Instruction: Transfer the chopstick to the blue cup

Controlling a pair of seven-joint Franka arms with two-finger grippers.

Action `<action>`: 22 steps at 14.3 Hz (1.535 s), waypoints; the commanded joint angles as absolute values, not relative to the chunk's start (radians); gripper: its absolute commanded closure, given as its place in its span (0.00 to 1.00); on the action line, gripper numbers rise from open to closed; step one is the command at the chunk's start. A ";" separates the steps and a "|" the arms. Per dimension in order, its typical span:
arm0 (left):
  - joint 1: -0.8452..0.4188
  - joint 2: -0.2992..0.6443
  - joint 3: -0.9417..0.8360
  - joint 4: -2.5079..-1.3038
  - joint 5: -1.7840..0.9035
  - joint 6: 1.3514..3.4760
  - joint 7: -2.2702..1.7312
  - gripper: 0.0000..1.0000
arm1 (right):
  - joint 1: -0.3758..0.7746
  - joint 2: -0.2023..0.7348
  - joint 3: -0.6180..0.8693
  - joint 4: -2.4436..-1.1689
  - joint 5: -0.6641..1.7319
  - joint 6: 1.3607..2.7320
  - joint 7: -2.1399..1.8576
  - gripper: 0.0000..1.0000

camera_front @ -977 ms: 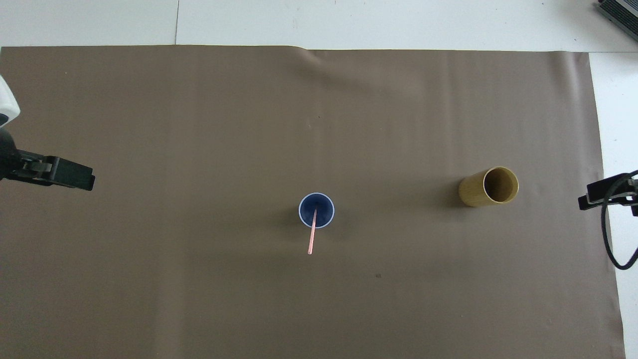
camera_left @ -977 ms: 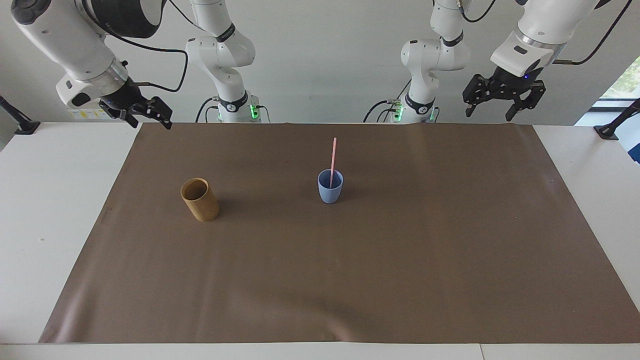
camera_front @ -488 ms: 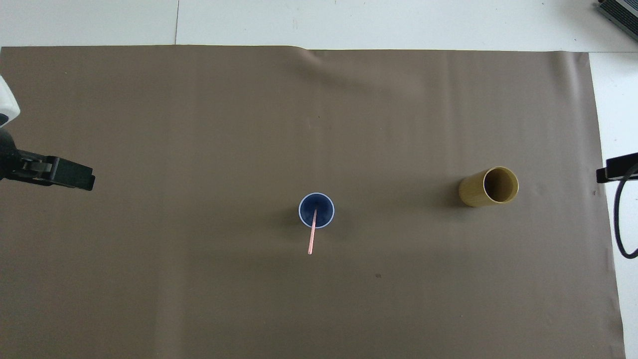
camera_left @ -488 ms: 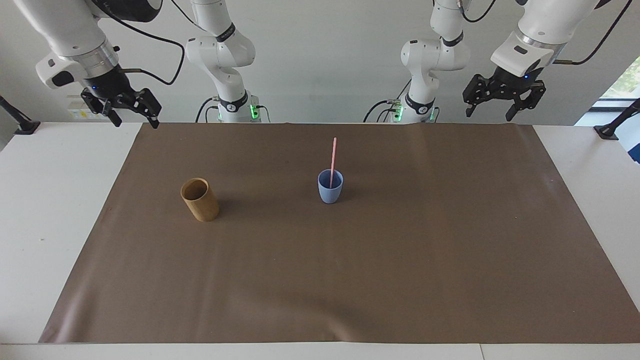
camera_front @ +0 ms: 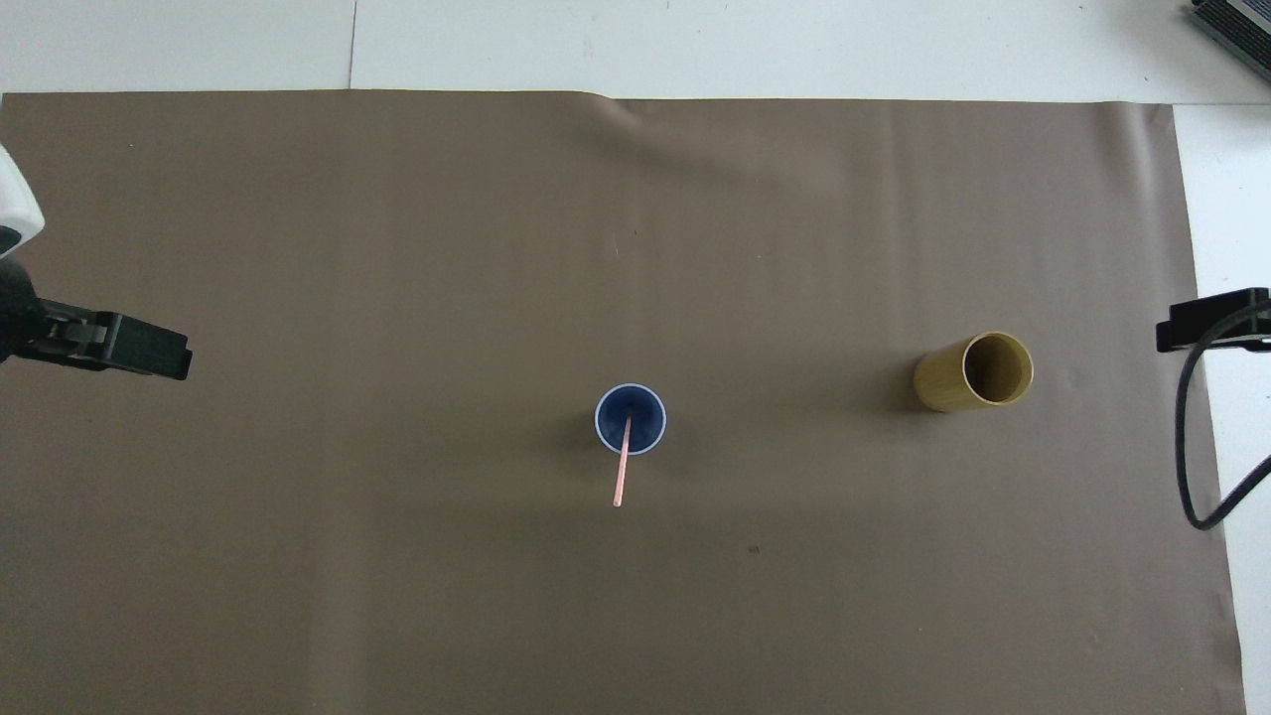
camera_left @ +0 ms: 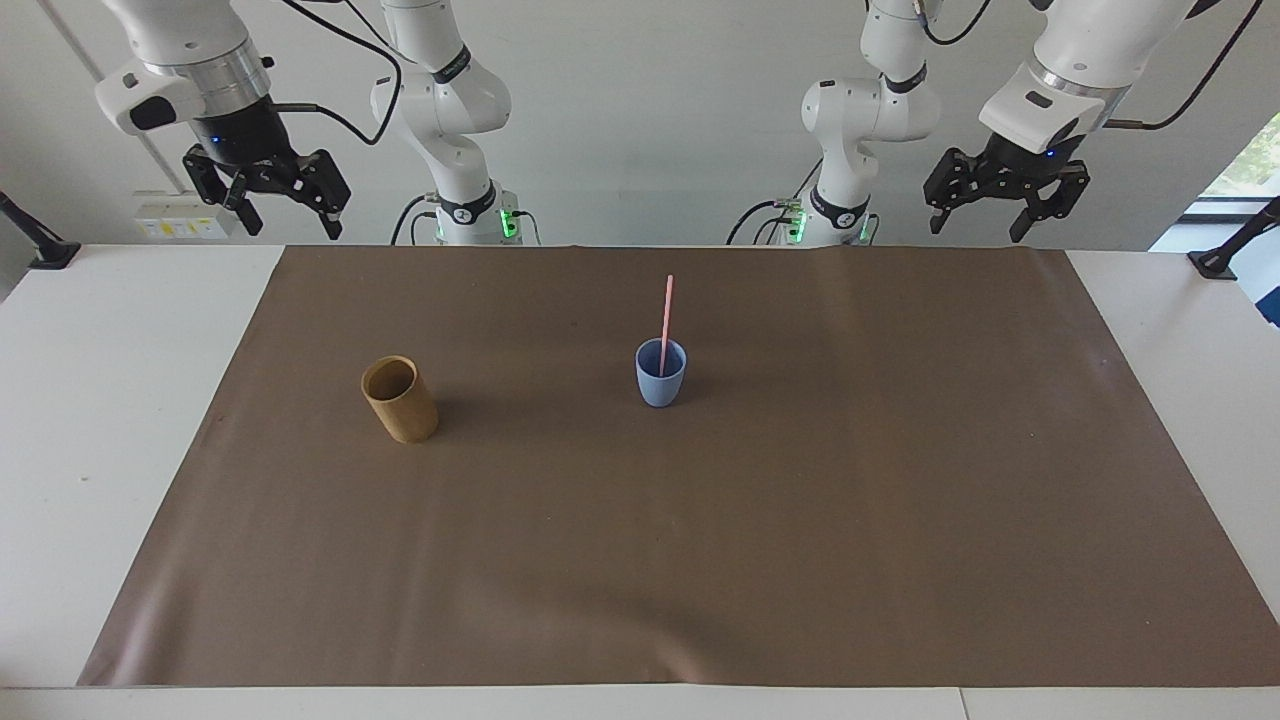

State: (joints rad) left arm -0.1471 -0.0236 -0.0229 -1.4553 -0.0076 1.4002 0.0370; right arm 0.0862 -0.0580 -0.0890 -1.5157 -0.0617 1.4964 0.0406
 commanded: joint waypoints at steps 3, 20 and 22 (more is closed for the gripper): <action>-0.140 -0.044 -0.028 -1.477 -0.018 1.407 0.044 0.00 | 0.081 -0.080 -0.087 -1.542 -0.092 1.508 0.051 0.00; -0.141 -0.046 -0.028 -1.479 -0.018 1.407 0.052 0.00 | 0.049 -0.106 -0.097 -1.568 -0.009 1.430 0.061 0.00; -0.141 -0.046 -0.028 -1.479 -0.018 1.405 0.052 0.00 | 0.049 -0.107 -0.100 -1.574 0.014 1.431 0.066 0.00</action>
